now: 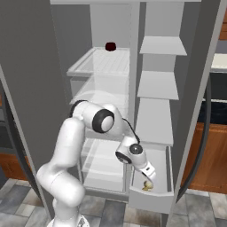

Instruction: Take the pear and mushroom from the fridge shelf and place them in the freezer drawer to begin freezing them.

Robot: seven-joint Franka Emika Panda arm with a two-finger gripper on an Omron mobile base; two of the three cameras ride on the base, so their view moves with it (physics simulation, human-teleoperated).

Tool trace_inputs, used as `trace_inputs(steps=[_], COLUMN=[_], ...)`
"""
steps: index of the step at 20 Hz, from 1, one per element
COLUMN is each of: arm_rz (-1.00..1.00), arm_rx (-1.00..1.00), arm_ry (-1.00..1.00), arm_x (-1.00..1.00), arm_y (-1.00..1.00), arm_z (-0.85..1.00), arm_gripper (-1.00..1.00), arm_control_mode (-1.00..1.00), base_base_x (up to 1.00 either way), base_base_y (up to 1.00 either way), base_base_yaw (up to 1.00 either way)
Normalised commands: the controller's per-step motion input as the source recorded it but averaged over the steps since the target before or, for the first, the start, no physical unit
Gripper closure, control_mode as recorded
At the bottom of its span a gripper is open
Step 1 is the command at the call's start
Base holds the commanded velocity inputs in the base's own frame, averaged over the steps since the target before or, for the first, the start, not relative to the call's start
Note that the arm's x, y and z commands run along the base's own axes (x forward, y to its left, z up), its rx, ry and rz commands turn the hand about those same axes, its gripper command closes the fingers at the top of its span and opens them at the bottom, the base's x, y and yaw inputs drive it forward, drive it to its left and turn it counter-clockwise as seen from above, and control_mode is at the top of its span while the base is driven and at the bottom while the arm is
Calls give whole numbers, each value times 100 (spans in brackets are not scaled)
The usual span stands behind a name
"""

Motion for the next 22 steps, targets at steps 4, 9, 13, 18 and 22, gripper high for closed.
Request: trace_inputs(steps=[4,9,13,18,22], arm_rz=[0,0,0,0,0], arm_rx=[-4,-5,-6,-6,-6], arm_ry=[-19,-22,-22,-16,-3], arm_x=[-14,-30,-36,-25,-2], arm_y=[37,38,36,28,3], arm_z=[100,100,100,100,100], arm_gripper=[-100,-100,-100,-100,-100], arm_control_mode=[-100,-100,-100,-100,-100], base_base_x=[0,0,0,0,0], base_base_y=[0,0,0,0,0], base_base_yaw=[0,0,0,0,0])
